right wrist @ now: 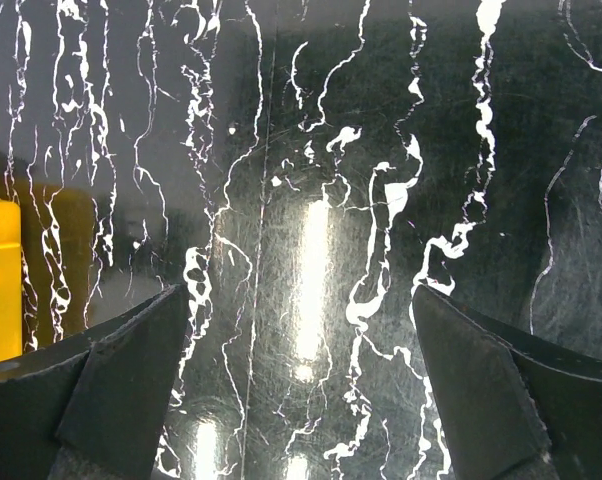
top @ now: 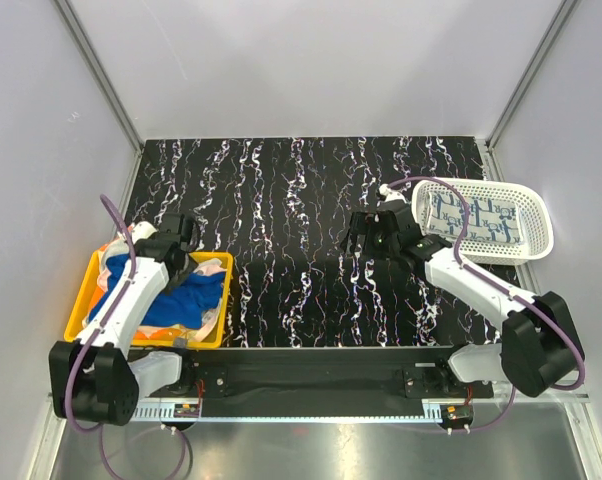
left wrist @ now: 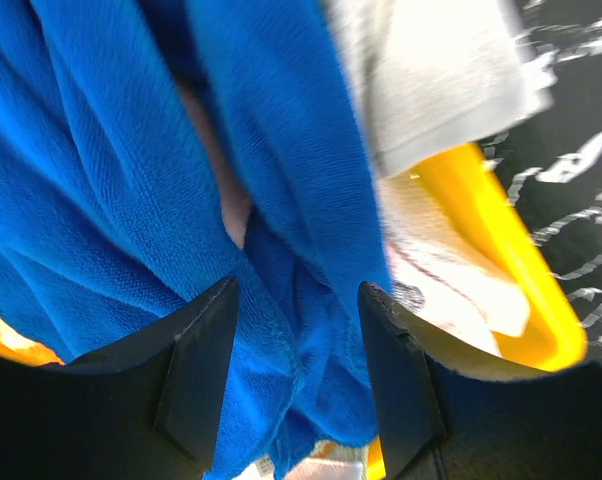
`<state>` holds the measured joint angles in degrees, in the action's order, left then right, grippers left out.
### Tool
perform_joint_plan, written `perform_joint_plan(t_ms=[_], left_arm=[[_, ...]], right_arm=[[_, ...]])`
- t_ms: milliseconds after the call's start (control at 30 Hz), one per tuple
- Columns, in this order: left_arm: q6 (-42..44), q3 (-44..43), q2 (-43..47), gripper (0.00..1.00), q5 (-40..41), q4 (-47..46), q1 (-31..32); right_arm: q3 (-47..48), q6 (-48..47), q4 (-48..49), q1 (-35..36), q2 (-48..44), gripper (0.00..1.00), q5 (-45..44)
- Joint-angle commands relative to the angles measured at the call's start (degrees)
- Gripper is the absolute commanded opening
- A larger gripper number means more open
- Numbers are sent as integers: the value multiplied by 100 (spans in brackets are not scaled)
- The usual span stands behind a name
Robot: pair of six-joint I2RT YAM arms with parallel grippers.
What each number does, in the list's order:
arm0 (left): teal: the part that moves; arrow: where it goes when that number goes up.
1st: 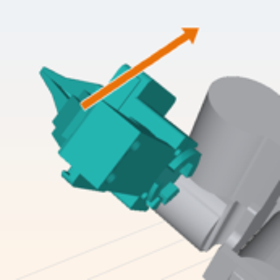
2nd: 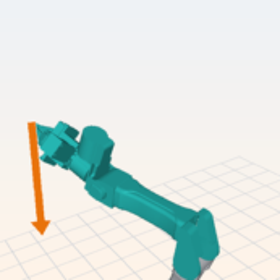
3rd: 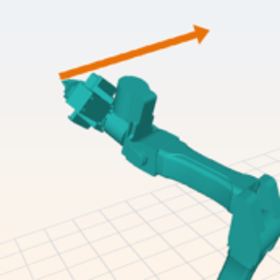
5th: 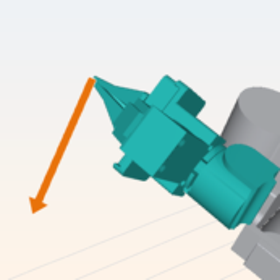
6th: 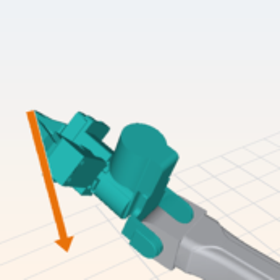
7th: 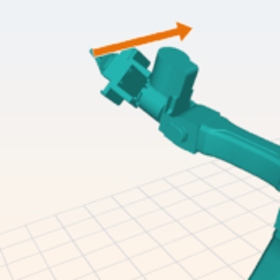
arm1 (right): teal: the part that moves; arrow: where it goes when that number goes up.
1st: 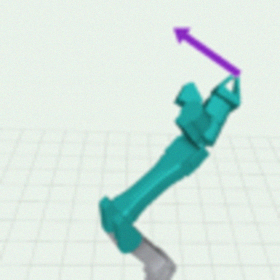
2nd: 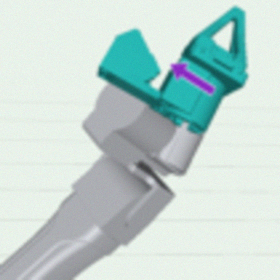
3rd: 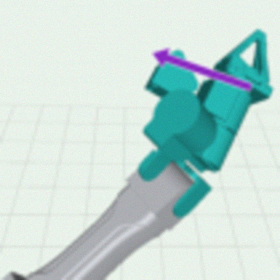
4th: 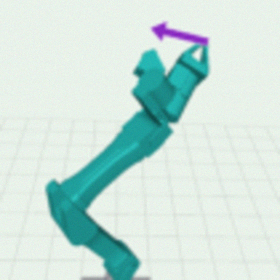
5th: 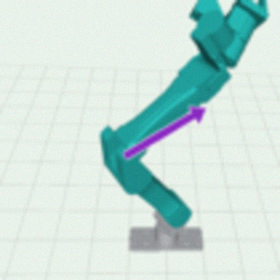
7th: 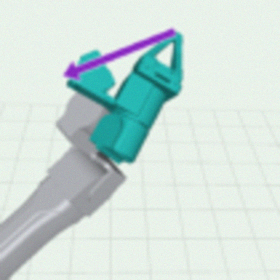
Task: Fold and stack the towels
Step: Grab crumpled towel
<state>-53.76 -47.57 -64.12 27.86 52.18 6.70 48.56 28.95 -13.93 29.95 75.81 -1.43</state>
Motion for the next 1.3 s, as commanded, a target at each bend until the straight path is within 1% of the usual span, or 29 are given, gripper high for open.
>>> perform_joint_plan(t_ms=[0,67,133,267,300,367,600,733,800,833,867,900,967,1000,1033,1100,1167,1267], left_arm=[[-688,125,-48,56,291,-217,-46],[-793,187,-171,56,238,-331,-46],[-812,204,-294,52,229,-393,-55],[-724,231,-488,25,132,-463,-55],[-689,222,-470,11,115,-463,-63],[-602,152,-400,1,106,-367,-63],[-302,-488,583,0,202,98,-63],[-355,-779,952,0,308,616,-63],[-477,-780,1059,0,396,758,-63],[-582,-676,1138,15,422,828,-55],[-644,-587,1156,28,440,829,-63],[-706,-517,1138,35,449,820,-63],[-803,-342,1060,41,414,750,-72],[-846,-280,1016,49,414,732,-90],[-873,-235,972,54,422,671,-90],[-900,-121,814,62,457,557,-151],[-847,-68,673,65,484,363,-213],[-821,20,313,65,475,161,-353]], right_arm=[[-100,-170,391,19,-180,100,90],[-144,-162,453,19,-172,100,134],[-180,-170,488,19,-154,100,134],[-206,-205,497,19,-146,100,134],[-215,-223,497,10,-163,100,126],[-206,-232,488,19,-163,100,134],[-224,-223,444,10,-251,100,134],[-206,-197,409,11,-304,100,134],[-206,-197,400,19,-339,100,134],[-206,-188,400,19,-348,100,134],[-206,-197,409,19,-348,100,134],[-215,-188,409,10,-348,100,134],[-215,-170,409,19,-339,100,134],[-232,-170,409,19,-330,100,134],[-250,-170,409,10,-339,100,134],[-294,-170,409,19,-348,100,134],[-320,-170,400,19,-365,100,134],[-382,-188,409,19,-400,100,134]])
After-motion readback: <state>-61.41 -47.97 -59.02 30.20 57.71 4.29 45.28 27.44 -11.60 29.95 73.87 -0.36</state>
